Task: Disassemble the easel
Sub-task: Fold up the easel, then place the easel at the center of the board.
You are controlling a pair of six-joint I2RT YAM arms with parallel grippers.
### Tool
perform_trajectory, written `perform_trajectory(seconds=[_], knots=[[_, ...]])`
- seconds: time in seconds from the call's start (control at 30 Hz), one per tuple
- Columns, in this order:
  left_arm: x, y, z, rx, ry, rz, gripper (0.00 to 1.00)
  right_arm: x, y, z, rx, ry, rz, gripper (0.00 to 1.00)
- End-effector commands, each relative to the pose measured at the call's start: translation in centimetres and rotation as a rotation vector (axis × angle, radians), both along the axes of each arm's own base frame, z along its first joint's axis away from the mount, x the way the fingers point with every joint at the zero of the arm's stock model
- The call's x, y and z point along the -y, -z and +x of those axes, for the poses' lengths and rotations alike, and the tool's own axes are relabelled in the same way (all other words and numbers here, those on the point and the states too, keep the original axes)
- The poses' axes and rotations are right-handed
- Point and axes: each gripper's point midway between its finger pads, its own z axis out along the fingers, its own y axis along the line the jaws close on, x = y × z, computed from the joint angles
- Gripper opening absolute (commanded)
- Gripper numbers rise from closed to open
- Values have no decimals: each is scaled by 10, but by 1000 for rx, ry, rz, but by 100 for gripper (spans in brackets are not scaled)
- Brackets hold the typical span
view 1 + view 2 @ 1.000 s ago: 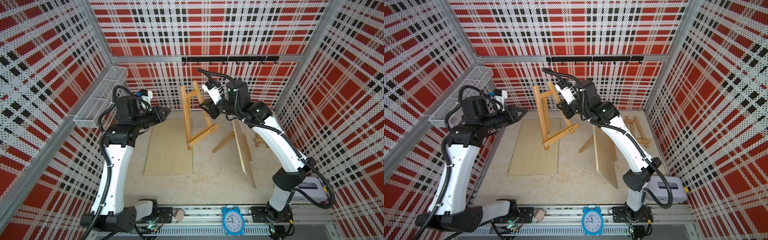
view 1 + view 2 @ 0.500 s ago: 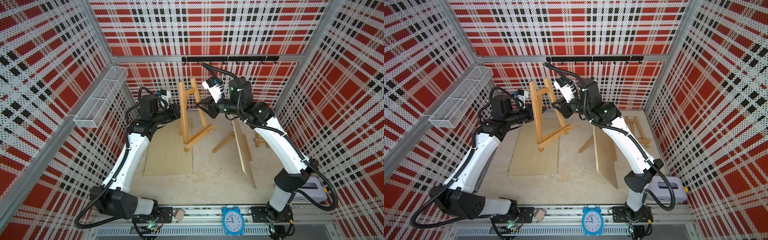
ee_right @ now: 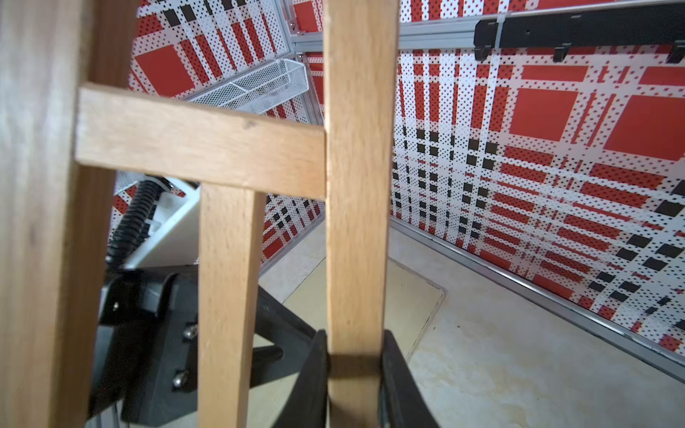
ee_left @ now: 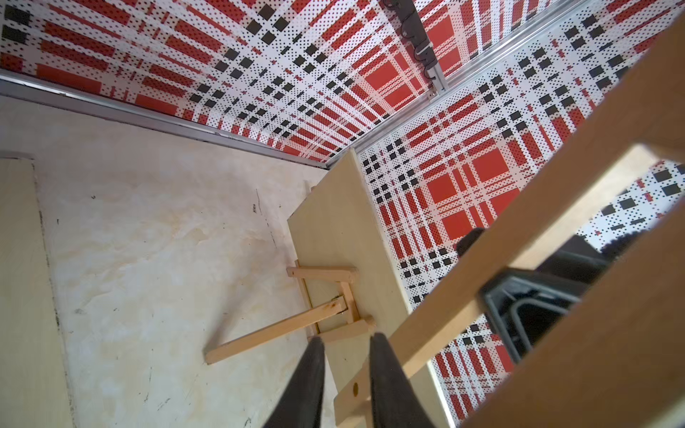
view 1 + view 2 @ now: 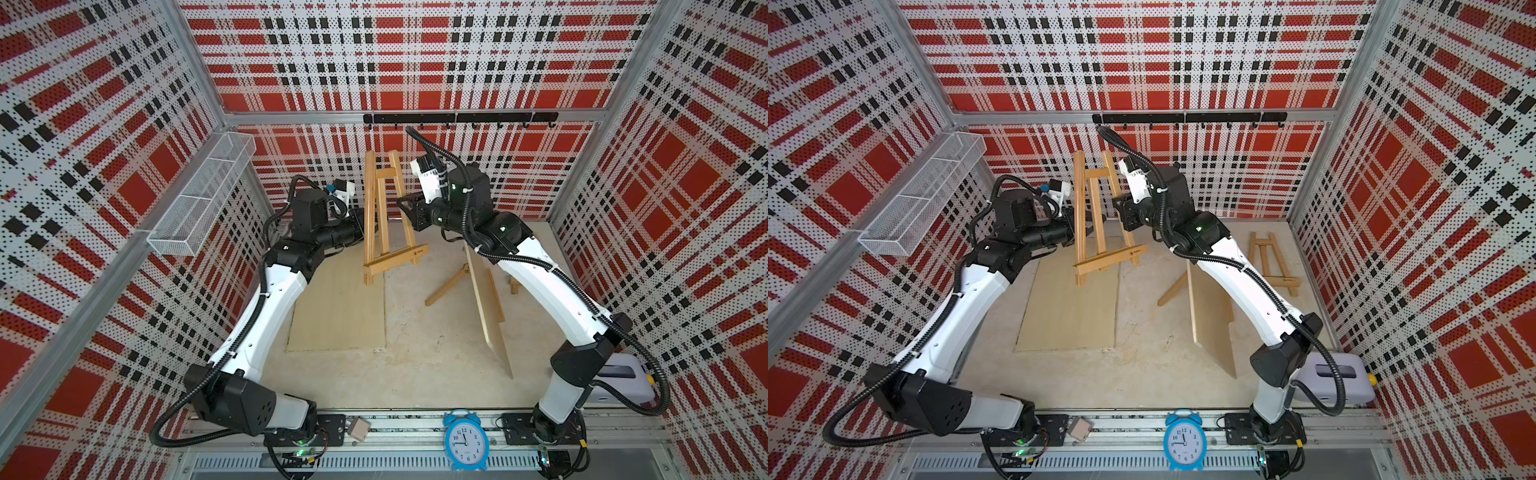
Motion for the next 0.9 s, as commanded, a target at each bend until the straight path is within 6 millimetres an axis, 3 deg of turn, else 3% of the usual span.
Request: perform_trajectory(seconds=[0.0,0.07,0.13,0.3,0.37,0.43,0.53,0.67,0.87], knots=[[12,-13,-7,28,53,-19,26,8,-61,-3,157,52,138,0],[-3,-3,-1,1,-8,29,28,8,-66,-6,169,40,143,0],[-32,8,7,-32,-120,75,29,9,-72,-11,188,22,149,0],[-130,34,12,-111,-461,135,30,13,-80,-17,214,13,146,0],[-160,35,7,-115,-556,125,29,13,-76,-14,208,23,122,0],[-174,24,0,-80,-580,95,27,12,-70,-10,195,38,90,0],[-170,-4,-7,-2,-517,73,28,8,-55,1,166,53,23,0],[-140,-35,-11,85,-334,25,38,0,-38,11,124,49,-46,0],[-97,-45,-21,152,-128,-15,42,-9,-33,14,99,22,-58,0]])
